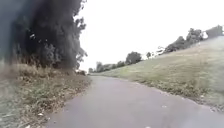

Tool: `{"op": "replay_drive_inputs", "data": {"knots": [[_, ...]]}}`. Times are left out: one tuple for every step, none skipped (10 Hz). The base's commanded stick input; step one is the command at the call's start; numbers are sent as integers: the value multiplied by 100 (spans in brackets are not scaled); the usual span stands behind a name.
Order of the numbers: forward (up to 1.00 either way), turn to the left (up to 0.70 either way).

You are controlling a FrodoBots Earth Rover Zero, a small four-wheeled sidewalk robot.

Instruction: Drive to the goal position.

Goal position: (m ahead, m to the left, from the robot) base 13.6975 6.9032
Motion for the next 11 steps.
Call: {"op": "replay_drive_inputs", "data": {"knots": [[45, 0], [45, 0], [45, 0], [45, 0], [45, 0], [45, 23], [45, 25], [45, 12], [45, 7], [45, 2], [45, 0]]}}
